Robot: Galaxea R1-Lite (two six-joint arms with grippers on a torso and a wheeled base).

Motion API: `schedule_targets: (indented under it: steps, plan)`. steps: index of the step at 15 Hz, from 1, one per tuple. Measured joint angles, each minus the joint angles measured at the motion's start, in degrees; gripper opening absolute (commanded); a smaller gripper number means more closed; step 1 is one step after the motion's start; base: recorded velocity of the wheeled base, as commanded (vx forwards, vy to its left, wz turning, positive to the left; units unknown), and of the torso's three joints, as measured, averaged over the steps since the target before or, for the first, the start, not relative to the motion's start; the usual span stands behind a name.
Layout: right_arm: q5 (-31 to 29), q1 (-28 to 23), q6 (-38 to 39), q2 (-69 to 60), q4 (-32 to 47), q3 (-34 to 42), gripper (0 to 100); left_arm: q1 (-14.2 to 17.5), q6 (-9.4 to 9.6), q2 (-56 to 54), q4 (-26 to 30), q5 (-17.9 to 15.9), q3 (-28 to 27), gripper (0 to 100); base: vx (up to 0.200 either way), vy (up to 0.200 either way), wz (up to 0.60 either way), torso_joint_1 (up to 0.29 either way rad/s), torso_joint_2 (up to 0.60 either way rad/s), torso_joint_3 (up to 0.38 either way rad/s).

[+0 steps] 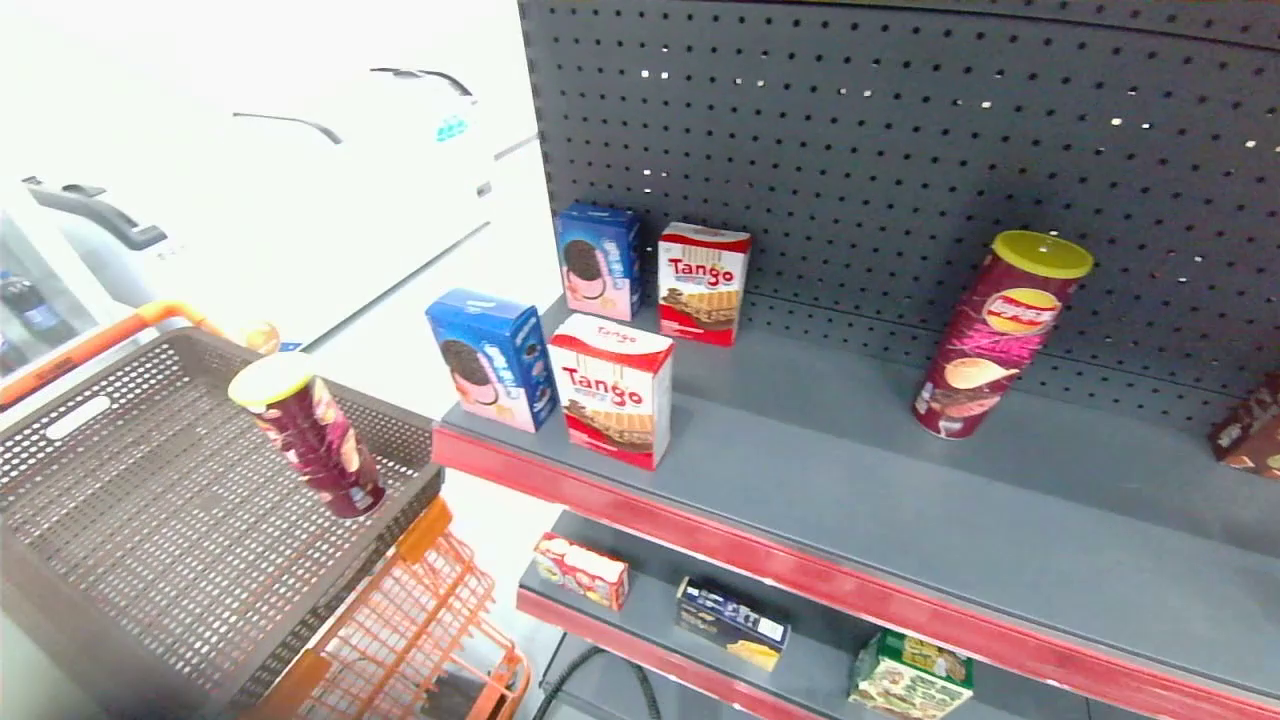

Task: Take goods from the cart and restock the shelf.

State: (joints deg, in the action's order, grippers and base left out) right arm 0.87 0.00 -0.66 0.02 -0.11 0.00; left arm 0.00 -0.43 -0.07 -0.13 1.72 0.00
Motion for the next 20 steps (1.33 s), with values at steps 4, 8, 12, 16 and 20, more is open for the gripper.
schedule_targets:
  steps: [4,8,12,16,20]
  plan:
    - [-0.02,-0.02,0.01,0.00,0.04,0.00,100,0.00,0.22,0.00,-0.02,-0.33,0.00,100,0.000,0.000,0.00,0.000,0.00,0.000]
    - [0.00,0.00,0.01,0.00,0.04,0.00,100,0.00,0.33,0.00,0.04,-0.41,0.00,100,0.000,0.000,0.00,0.000,0.00,0.000]
    - [0.00,0.00,0.00,0.00,0.01,0.00,100,0.07,0.85,1.76,1.19,0.16,-4.11,100,0.000,0.000,0.00,0.000,0.00,0.000]
    - [0.00,0.00,0.04,0.00,0.04,0.00,100,0.13,1.35,18.26,0.62,0.84,-12.95,100,0.000,0.000,0.00,0.000,0.00,0.000]
    - [-0.02,0.00,0.01,0.00,0.04,0.00,100,0.00,1.57,40.18,-11.47,1.34,-17.42,100,0.000,0.000,0.00,0.000,0.00,0.000]
